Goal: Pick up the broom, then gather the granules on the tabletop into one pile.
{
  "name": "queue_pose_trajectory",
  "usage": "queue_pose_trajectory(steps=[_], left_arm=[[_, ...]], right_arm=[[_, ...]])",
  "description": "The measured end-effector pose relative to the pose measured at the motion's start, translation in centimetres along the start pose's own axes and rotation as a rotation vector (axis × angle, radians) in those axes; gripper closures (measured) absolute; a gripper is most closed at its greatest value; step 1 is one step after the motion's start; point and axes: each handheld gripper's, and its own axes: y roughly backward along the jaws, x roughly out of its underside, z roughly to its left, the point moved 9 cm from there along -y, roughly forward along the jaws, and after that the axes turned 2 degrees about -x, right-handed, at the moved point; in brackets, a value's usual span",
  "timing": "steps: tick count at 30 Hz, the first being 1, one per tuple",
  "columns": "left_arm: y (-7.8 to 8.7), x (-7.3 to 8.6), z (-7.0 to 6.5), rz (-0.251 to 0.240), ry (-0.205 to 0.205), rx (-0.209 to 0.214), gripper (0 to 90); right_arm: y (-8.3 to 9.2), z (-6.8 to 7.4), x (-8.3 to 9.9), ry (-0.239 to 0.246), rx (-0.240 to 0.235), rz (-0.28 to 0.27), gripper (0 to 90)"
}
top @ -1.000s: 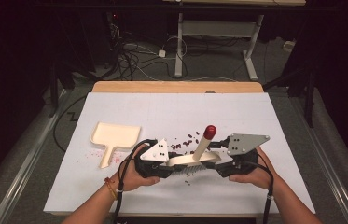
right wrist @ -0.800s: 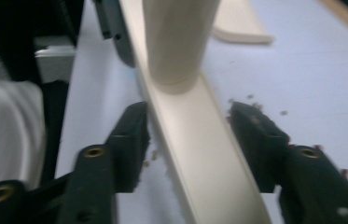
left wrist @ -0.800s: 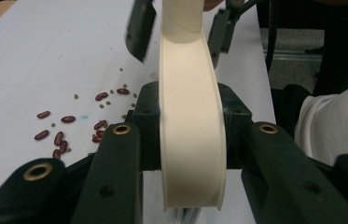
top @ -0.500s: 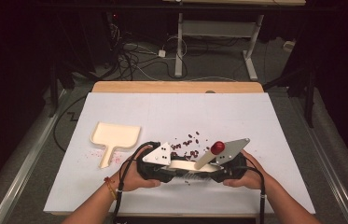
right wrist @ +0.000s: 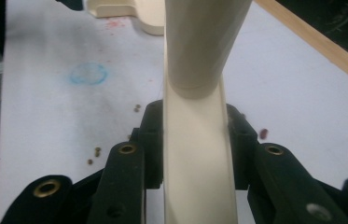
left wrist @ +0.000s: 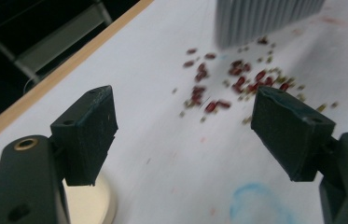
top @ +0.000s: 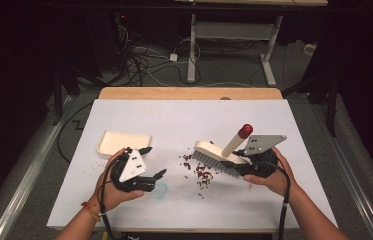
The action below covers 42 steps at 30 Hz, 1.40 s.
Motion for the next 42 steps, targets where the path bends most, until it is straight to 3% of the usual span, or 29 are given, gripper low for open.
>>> queue_pose_trajectory(steps=[1,3,6,11,14,17,23,24,28,32,34,35,40,42], left_arm=[[0.0,0.0,0.0,0.000,0.000,0.000,21.6],[0.6,1.5,1.2,0.014,0.031,-0.040,21.5],[1.4,3.6,2.5,0.028,0.102,-0.076,21.5],[2.1,4.8,2.3,0.027,0.142,-0.078,21.5],[2.1,5.1,1.6,0.030,0.145,-0.059,21.5],[1.5,5.2,1.0,0.048,0.119,-0.047,21.3],[1.1,6.0,1.0,0.084,0.108,-0.047,21.1],[1.0,6.2,1.1,0.087,0.103,-0.052,21.1],[1.1,6.4,1.5,0.097,0.131,-0.061,21.1],[1.1,6.4,1.7,0.090,0.127,-0.068,21.1],[0.9,6.6,1.5,0.104,0.137,-0.059,21.2],[0.8,6.8,1.4,0.115,0.123,-0.055,21.2],[0.6,6.8,1.1,0.128,0.118,-0.044,21.1],[0.5,6.5,1.1,0.120,0.105,-0.047,21.1]], right_arm=[[0.2,-0.4,0.1,-0.011,0.015,0.000,67.4],[0.5,-1.2,0.3,-0.023,0.056,0.007,67.5],[1.0,-2.3,0.4,-0.046,0.100,0.005,67.5],[1.4,-3.8,0.7,-0.062,0.154,0.010,67.6],[1.4,-4.9,1.2,-0.066,0.202,0.028,67.6],[1.3,-6.0,1.6,-0.072,0.247,0.035,67.6],[0.7,-8.0,2.1,-0.086,0.303,0.055,67.6],[0.3,-8.9,2.2,-0.092,0.328,0.066,67.6],[-0.9,-10.4,2.5,-0.076,0.376,0.097,67.6],[-2.6,-11.6,2.9,-0.055,0.407,0.133,67.6],[-3.0,-11.8,3.0,-0.049,0.412,0.143,67.6],[-3.8,-12.0,3.2,-0.044,0.419,0.153,67.6],[-5.4,-11.9,3.3,-0.029,0.400,0.167,67.6],[-6.4,-10.9,2.9,-0.004,0.361,0.185,67.6]])
